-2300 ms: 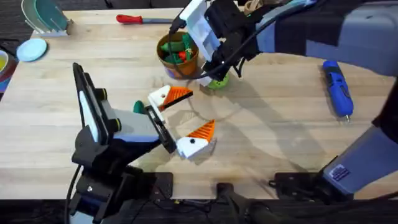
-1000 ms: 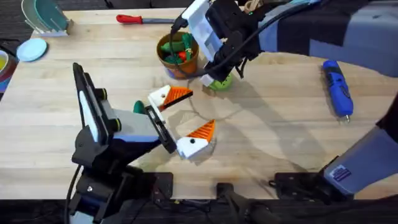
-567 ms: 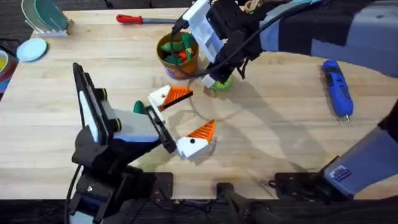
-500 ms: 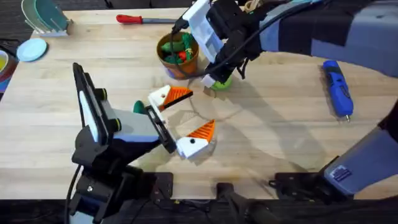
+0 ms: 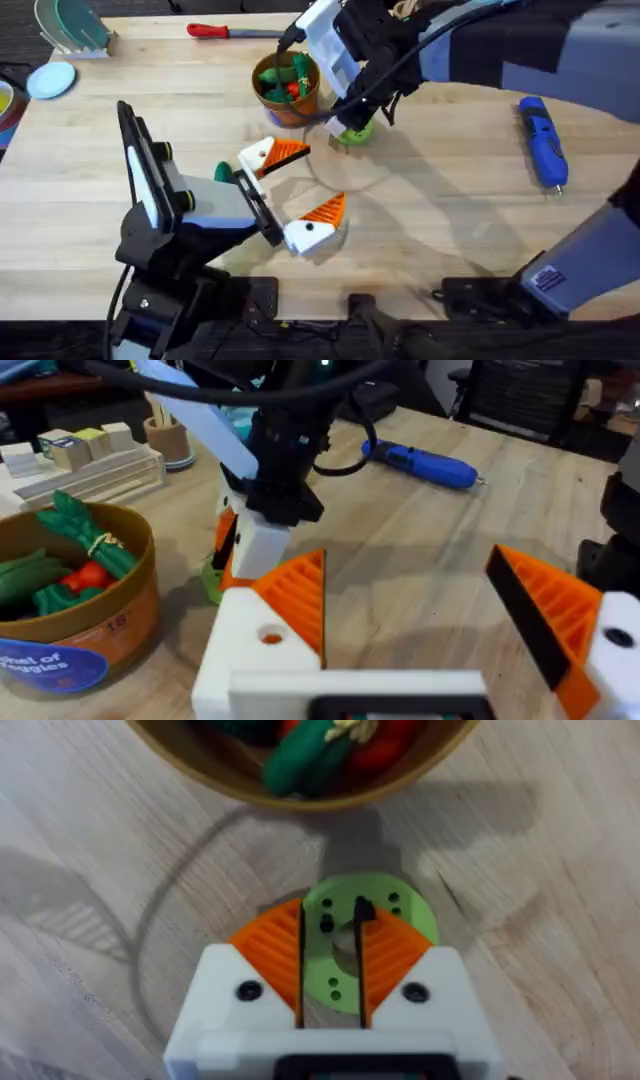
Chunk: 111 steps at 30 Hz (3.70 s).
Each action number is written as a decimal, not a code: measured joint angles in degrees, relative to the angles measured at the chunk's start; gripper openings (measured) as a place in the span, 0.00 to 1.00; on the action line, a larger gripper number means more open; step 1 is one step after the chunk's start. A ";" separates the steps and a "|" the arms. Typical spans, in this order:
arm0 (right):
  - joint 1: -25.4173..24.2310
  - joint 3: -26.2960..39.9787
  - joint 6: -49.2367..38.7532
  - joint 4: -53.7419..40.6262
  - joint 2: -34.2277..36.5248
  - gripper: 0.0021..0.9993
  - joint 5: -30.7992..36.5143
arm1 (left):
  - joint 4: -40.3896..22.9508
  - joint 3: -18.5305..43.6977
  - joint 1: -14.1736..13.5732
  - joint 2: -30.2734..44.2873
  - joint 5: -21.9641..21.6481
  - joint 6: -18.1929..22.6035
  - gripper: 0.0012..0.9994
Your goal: Pick up the gripper from the table and insert it into the empty holder that is missing its gripper. Then pick up a screw, insert it into the mounting hole, and use the screwdriver to tighten it. Finally, clean up the table by picking up the vegetable and placing it into the bucket.
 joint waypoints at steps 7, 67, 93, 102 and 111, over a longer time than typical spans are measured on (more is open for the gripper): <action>-0.15 0.00 0.09 -1.07 0.00 0.19 0.00 | 0.00 0.00 0.00 0.00 0.00 0.02 0.99; -0.15 1.24 0.24 -1.51 0.95 0.01 -0.02 | 0.00 0.00 0.00 0.00 0.02 0.02 0.99; 3.63 25.62 0.24 -31.20 -13.29 0.00 0.22 | 0.07 0.00 0.00 0.00 -0.52 0.04 0.99; 14.78 31.19 1.33 -33.58 -12.53 0.00 0.15 | 0.07 0.00 0.00 0.00 -0.53 0.04 0.99; 20.62 31.18 3.47 -32.26 -8.07 0.00 0.13 | 0.07 0.00 0.00 0.00 -0.53 0.04 0.99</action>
